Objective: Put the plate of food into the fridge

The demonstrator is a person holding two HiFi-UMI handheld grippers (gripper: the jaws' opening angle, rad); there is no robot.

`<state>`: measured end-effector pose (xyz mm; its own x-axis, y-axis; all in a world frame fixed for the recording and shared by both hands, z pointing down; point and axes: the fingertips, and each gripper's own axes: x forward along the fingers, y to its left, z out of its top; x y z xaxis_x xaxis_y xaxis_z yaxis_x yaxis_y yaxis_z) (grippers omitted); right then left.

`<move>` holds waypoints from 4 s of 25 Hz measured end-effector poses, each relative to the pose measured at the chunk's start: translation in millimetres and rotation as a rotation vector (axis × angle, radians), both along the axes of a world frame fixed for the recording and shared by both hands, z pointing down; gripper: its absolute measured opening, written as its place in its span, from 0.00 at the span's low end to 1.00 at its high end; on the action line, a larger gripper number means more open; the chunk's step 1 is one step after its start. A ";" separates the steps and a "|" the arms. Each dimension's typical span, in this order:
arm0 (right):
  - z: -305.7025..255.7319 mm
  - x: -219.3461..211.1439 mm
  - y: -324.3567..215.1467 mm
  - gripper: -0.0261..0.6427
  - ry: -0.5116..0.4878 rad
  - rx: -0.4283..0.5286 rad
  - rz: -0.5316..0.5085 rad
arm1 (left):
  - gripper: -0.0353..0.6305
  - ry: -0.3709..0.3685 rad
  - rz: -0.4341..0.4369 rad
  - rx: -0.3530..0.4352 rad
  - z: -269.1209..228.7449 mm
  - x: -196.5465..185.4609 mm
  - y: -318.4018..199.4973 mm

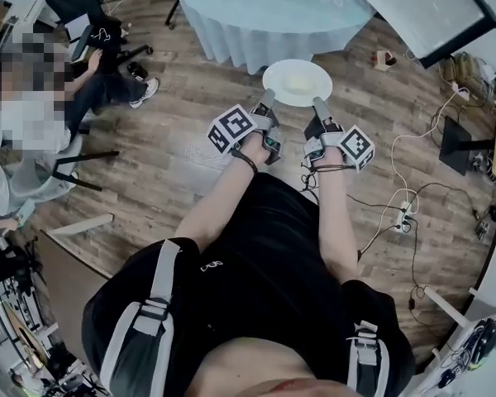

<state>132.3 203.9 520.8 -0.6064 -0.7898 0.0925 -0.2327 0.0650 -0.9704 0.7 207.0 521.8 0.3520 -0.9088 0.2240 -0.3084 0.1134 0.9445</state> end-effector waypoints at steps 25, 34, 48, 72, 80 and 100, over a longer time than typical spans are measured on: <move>3.6 -123.5 -201.9 0.09 0.043 0.007 0.045 | 0.08 0.049 0.025 -0.022 6.9 -122.7 -215.7; 13.7 -82.3 -219.6 0.10 0.082 -0.033 0.115 | 0.08 0.078 0.108 -0.054 20.7 -78.3 -245.2; 5.3 -53.0 -297.9 0.09 0.050 -0.002 0.015 | 0.09 0.024 0.009 -0.046 7.6 -53.3 -302.3; -12.4 98.7 -343.1 0.10 0.052 0.037 0.110 | 0.09 0.022 0.114 -0.026 -8.5 98.4 -357.2; -9.4 144.0 -359.9 0.10 0.065 0.021 0.198 | 0.09 0.033 0.202 -0.037 -3.6 144.0 -384.7; 13.7 -22.5 -481.3 0.10 0.026 -0.029 -0.069 | 0.09 0.031 -0.067 -0.103 17.5 -23.0 -473.1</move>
<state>109.8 -277.3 534.4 -0.6567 -0.7427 0.1309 -0.2533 0.0538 -0.9659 -22.4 -266.1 539.3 0.2998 -0.9033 0.3068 -0.2674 0.2292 0.9359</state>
